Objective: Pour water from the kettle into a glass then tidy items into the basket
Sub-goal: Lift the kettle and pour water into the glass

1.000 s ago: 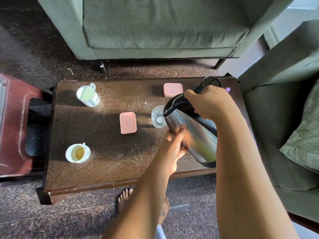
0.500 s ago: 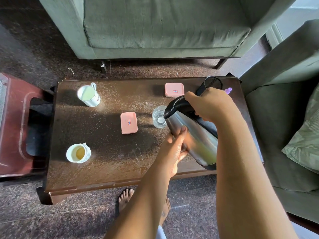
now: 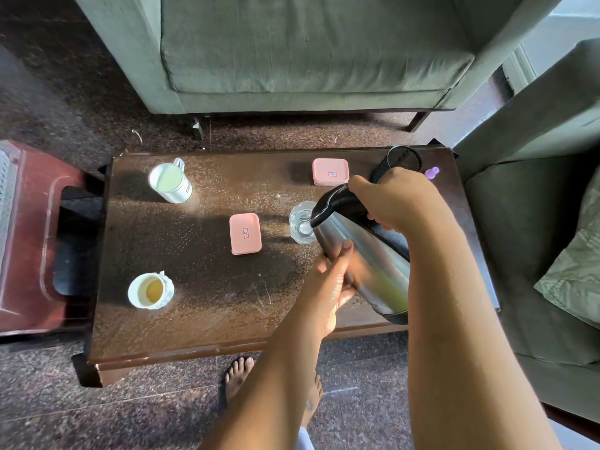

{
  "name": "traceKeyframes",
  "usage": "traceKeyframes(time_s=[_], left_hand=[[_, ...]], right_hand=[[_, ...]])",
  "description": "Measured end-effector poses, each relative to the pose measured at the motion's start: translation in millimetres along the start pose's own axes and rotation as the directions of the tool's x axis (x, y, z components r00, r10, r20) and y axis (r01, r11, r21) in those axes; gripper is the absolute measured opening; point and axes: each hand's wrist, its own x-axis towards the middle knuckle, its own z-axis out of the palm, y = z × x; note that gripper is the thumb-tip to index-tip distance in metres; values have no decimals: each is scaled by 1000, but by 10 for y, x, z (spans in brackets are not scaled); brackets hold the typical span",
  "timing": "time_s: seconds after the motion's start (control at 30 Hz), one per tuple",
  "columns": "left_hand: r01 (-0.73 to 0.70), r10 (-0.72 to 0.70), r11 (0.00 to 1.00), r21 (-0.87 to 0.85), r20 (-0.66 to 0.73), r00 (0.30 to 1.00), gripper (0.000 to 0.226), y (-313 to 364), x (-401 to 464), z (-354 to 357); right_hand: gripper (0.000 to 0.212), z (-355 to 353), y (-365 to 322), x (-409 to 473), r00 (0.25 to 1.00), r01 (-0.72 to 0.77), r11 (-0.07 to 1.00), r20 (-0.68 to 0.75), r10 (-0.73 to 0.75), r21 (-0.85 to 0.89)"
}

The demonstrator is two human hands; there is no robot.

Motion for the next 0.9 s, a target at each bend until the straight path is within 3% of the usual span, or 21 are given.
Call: traceKeyframes(time_s=[0.9], left_hand=[[11,-12,1000,18,3,1000,43,-27,22,-39]], right_hand=[[49,53,-13,10,1000,10,1000,-8,-10,-28]])
